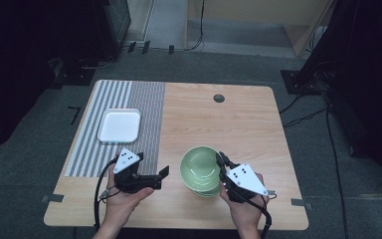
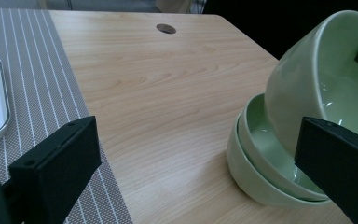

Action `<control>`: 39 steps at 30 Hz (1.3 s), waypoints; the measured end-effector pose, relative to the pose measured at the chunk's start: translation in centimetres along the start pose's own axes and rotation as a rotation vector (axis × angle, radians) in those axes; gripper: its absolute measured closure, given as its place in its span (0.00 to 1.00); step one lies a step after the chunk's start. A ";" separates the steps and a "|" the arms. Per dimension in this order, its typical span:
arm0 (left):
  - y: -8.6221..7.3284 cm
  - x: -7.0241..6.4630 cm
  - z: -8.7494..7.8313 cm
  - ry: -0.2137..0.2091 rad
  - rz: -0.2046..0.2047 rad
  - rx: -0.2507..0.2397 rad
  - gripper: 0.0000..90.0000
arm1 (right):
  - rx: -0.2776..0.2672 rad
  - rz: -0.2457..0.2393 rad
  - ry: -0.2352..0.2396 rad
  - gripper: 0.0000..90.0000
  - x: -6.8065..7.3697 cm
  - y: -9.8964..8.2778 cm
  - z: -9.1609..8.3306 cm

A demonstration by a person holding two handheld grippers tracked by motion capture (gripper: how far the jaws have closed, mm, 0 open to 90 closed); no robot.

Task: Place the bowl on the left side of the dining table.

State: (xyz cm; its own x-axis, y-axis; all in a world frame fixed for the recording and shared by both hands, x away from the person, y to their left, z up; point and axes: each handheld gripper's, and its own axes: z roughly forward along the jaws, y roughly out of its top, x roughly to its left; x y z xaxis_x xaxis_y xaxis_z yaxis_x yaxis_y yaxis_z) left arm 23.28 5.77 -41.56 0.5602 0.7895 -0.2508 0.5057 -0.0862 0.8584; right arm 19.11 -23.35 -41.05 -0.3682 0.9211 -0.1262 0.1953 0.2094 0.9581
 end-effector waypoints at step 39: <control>-1.0 -2.5 0.6 -0.002 0.044 0.028 0.70 | -0.050 -0.039 0.079 0.96 5.5 0.4 0.0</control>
State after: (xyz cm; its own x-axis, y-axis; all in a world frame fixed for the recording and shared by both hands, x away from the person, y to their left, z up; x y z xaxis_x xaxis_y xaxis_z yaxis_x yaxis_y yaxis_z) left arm 21.74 3.54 -42.09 0.5840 0.7831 -0.2138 0.4983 -0.1379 0.8560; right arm 17.21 -18.18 -41.32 -0.4452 0.8837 -0.1447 0.1344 0.2258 0.9649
